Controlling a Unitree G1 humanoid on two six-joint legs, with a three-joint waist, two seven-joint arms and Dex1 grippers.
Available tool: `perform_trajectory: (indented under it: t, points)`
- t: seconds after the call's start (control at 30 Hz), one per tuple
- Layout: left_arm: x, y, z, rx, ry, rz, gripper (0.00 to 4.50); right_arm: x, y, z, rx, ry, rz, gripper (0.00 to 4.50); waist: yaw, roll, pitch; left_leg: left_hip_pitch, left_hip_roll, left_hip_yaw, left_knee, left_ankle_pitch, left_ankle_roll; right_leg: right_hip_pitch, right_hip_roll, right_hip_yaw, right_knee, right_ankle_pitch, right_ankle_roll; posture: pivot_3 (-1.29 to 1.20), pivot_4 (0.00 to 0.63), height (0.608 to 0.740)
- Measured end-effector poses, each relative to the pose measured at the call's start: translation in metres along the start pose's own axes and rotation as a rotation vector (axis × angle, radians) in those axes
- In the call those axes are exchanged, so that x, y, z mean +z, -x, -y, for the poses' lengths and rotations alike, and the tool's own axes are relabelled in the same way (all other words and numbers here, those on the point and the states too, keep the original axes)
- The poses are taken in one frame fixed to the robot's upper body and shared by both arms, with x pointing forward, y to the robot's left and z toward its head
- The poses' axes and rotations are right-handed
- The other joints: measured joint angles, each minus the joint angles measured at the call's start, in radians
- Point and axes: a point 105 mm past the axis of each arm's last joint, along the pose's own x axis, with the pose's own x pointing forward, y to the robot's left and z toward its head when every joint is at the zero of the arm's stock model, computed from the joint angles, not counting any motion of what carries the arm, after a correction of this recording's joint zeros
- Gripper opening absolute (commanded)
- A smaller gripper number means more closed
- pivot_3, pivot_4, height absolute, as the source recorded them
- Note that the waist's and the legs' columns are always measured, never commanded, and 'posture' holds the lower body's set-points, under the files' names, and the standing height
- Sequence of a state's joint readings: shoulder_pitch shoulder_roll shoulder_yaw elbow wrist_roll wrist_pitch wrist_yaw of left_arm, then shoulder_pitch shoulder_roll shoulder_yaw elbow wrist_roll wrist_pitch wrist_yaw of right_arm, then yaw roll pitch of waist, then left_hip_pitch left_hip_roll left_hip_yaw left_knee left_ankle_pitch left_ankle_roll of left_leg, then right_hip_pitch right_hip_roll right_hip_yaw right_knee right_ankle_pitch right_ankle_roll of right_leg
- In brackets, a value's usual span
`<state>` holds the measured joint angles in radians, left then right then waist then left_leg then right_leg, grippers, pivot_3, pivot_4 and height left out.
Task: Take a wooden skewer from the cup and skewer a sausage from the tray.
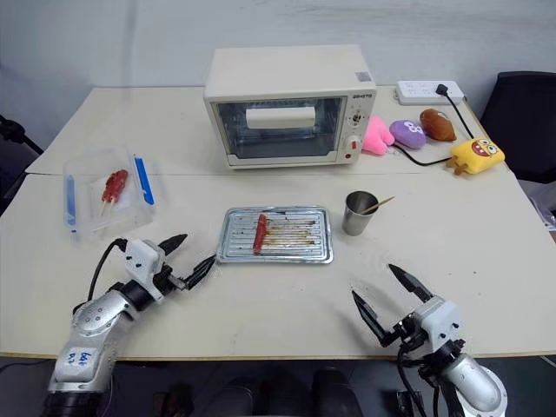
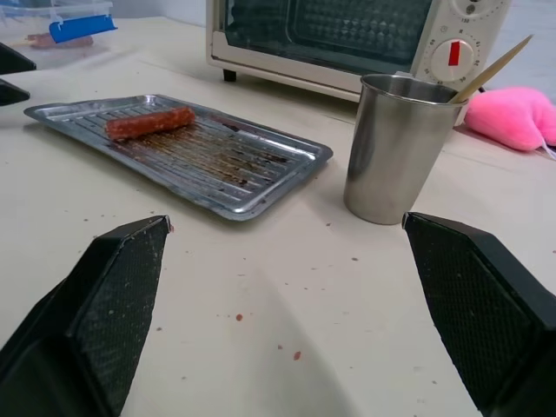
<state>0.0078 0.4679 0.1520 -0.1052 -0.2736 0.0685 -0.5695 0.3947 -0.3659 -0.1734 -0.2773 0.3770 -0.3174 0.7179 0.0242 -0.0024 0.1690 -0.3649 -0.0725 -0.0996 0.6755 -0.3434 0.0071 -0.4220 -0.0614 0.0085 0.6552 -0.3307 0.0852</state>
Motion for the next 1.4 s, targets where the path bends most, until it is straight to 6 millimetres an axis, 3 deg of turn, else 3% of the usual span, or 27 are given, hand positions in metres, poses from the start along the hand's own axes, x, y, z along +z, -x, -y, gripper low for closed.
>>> perform_trajectory:
  t: [0.23, 0.4, 0.5, 0.57, 0.67, 0.77, 0.87, 1.0, 1.2, 1.4]
  points:
    - [0.002, 0.016, -0.006, -0.049, 0.087, 0.017, 4.43, 0.003, -0.003, 0.001, 0.01, -0.002, 0.019, 4.5, 0.001, 0.0, 0.0, 0.0, 0.0, 0.0, 0.001, 0.0, 0.0, 0.001, 0.0, 0.0, 0.0, 0.0, 0.0, 0.0, 0.15, 0.74]
    - [0.01, 0.024, -0.002, -0.151, 0.21, 0.062, 4.43, 0.01, 0.0, 0.016, -0.016, -0.015, 0.028, 4.5, 0.001, 0.0, 0.0, 0.0, 0.0, 0.0, 0.001, 0.0, 0.0, 0.001, 0.0, 0.0, 0.0, 0.0, 0.0, 0.0, 0.15, 0.74]
    - [0.028, 0.035, -0.005, -0.201, 0.22, 0.095, 4.43, 0.021, 0.013, 0.029, -0.043, 0.024, 0.013, 4.5, 0.001, 0.0, 0.0, 0.0, 0.0, -0.001, 0.001, 0.0, 0.0, 0.001, 0.0, 0.0, 0.0, 0.0, 0.0, 0.0, 0.15, 0.74]
    - [0.04, 0.053, -0.009, -0.222, 0.184, 0.084, 4.43, 0.025, 0.031, 0.042, -0.093, 0.042, -0.014, 4.5, 0.0, 0.0, 0.0, 0.002, 0.001, -0.001, 0.0, 0.0, 0.001, 0.003, 0.0, 0.0, -0.002, 0.0, 0.0, 0.0, 0.15, 0.74]
    - [0.037, 0.069, -0.002, -0.278, 0.18, 0.039, 4.43, 0.023, 0.05, 0.056, -0.154, 0.047, -0.053, 4.5, -0.001, 0.003, 0.0, 0.019, 0.001, 0.0, -0.012, -0.001, 0.003, 0.021, 0.0, 0.0, -0.012, 0.0, 0.0, 0.0, 0.15, 0.74]
    - [0.032, 0.071, -0.001, -0.294, 0.205, 0.032, 4.43, 0.013, 0.053, 0.065, -0.143, 0.021, -0.094, 4.5, -0.001, 0.004, 0.001, 0.03, 0.003, 0.0, -0.015, -0.006, 0.009, 0.031, 0.0, 0.0, -0.015, -0.001, -0.001, 0.0, 0.15, 0.74]
    - [0.037, 0.061, -0.004, -0.306, 0.188, 0.063, 4.43, 0.019, 0.037, 0.08, -0.096, 0.027, -0.074, 4.5, -0.001, 0.005, 0.001, 0.029, 0.002, 0.0, -0.014, -0.005, 0.007, 0.031, 0.0, 0.0, -0.015, -0.001, -0.001, 0.0, 0.15, 0.74]
    - [0.043, 0.047, 0.004, -0.358, 0.154, 0.093, 4.43, 0.05, 0.002, 0.101, 0.033, 0.03, -0.031, 4.5, -0.003, 0.006, 0.001, 0.028, 0.004, 0.0, -0.014, -0.004, 0.003, 0.029, 0.002, 0.0, -0.016, -0.001, -0.002, 0.0, 0.15, 0.74]
    - [0.047, 0.035, 0.015, -0.434, 0.159, 0.102, 4.43, 0.084, -0.045, 0.123, 0.288, -0.021, -0.147, 4.5, -0.003, 0.007, 0.003, 0.026, 0.006, 0.0, -0.013, -0.004, 0.003, 0.029, 0.002, -0.002, -0.018, -0.001, -0.001, 0.0, 0.15, 0.74]
    - [0.054, 0.026, 0.025, -0.489, 0.189, 0.13, 4.43, 0.086, -0.09, 0.135, 0.438, -0.03, -0.29, 4.5, -0.006, 0.007, 0.003, 0.022, 0.005, 0.001, -0.012, -0.004, 0.003, 0.026, 0.002, -0.001, -0.018, -0.001, -0.001, 0.0, 0.15, 0.74]
